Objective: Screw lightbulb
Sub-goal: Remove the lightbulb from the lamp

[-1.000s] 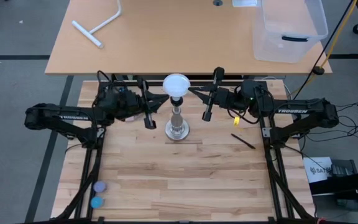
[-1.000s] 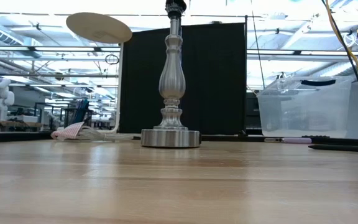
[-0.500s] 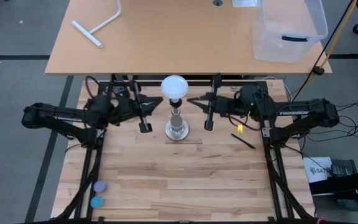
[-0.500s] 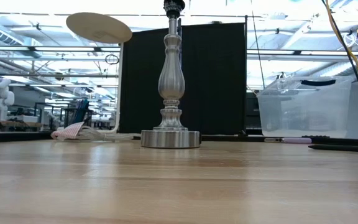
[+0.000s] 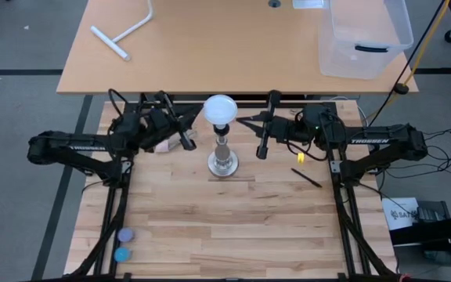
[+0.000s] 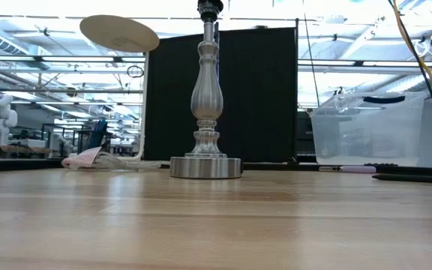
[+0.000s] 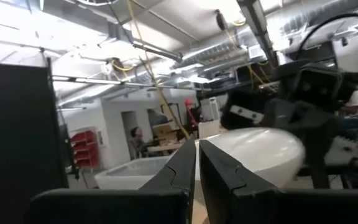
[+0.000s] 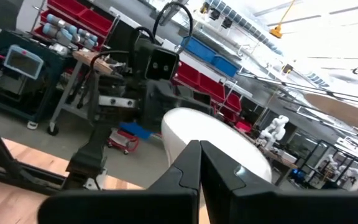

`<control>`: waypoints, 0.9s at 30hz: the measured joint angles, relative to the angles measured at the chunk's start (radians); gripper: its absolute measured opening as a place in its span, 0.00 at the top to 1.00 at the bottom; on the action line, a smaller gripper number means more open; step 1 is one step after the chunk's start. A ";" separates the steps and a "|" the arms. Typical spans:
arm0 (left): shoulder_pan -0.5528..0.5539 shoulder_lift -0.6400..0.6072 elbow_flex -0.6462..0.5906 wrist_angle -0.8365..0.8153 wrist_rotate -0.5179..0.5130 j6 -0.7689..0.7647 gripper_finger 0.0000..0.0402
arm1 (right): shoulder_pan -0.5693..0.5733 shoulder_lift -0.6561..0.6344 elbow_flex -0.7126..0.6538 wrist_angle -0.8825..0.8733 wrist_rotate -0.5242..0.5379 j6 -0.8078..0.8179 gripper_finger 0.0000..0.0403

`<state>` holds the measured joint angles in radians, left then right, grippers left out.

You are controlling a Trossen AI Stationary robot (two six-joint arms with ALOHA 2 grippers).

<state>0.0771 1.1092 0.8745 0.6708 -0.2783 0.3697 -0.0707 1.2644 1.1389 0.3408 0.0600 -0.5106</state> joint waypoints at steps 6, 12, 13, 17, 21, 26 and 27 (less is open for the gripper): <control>0.003 0.004 0.000 -0.007 0.001 -0.007 0.94 | -0.018 0.000 0.000 0.011 -0.003 0.001 1.00; 0.004 0.003 0.000 -0.026 0.041 -0.045 0.94 | -0.052 0.007 0.000 0.035 -0.002 0.012 1.00; 0.003 0.002 0.000 -0.030 0.047 -0.048 0.94 | -0.056 0.011 0.000 0.039 -0.003 0.015 1.00; -0.008 0.002 0.000 -0.036 0.049 -0.049 0.94 | -0.070 0.019 0.000 0.048 -0.008 0.025 1.00; -0.023 0.003 0.000 -0.039 0.057 -0.049 0.94 | -0.079 0.021 0.000 0.058 -0.007 0.026 1.00; -0.041 0.003 0.000 -0.047 0.060 -0.048 0.94 | -0.086 0.022 0.001 0.057 -0.006 0.028 1.00; -0.045 0.003 0.000 -0.048 0.061 -0.048 0.94 | -0.086 0.022 0.001 0.057 -0.005 0.028 1.00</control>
<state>0.0324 1.1126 0.8745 0.6223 -0.2173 0.3214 -0.1562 1.2865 1.1397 0.3976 0.0547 -0.4828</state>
